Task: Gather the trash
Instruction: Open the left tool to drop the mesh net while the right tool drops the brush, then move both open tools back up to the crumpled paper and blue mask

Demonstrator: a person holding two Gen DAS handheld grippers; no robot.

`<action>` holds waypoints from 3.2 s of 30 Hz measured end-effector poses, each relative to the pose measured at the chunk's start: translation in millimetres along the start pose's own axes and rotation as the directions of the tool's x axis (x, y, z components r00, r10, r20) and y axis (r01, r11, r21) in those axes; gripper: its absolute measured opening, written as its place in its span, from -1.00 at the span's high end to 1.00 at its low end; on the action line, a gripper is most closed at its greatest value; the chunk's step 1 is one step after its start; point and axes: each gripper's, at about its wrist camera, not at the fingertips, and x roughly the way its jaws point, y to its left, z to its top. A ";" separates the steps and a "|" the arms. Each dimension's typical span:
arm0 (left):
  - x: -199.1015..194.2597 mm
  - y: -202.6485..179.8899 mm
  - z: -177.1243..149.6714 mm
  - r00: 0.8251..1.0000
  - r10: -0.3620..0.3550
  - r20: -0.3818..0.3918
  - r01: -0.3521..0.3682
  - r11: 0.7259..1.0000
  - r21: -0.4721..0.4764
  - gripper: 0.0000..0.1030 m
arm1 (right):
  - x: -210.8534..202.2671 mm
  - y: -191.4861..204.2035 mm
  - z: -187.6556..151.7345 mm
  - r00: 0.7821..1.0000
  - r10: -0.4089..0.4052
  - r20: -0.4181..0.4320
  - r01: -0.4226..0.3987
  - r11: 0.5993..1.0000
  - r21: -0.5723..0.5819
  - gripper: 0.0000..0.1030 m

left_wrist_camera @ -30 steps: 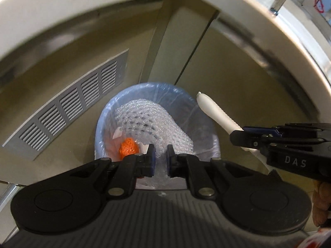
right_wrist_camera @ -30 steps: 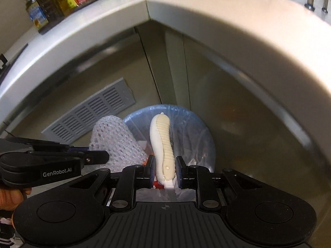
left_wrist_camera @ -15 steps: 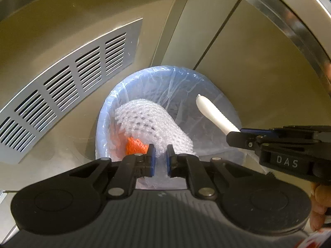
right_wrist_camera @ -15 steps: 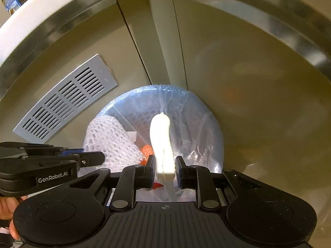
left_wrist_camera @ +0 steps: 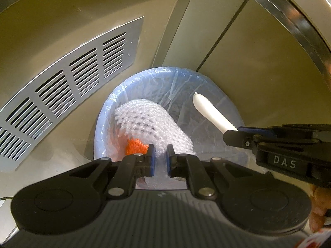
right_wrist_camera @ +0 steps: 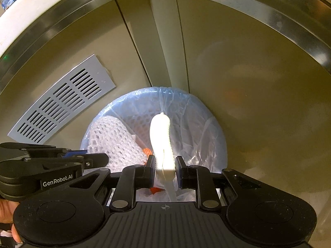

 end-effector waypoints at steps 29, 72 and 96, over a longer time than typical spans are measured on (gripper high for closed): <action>-6.5 4.0 -4.7 1.000 0.020 -0.003 -0.020 0.999 -0.028 0.54 | 3.4 1.9 6.6 1.000 0.015 0.005 -0.015 1.000 0.019 0.60; -77.5 -7.4 1.3 0.995 0.004 0.096 -0.003 1.000 -0.011 0.54 | -71.3 19.8 -13.2 1.000 0.018 0.025 -0.020 0.997 0.069 0.39; -209.4 -38.4 91.1 0.921 -0.057 0.386 0.026 0.996 0.086 -0.10 | -208.3 33.9 49.8 0.918 -0.057 0.393 0.017 0.994 0.104 -0.20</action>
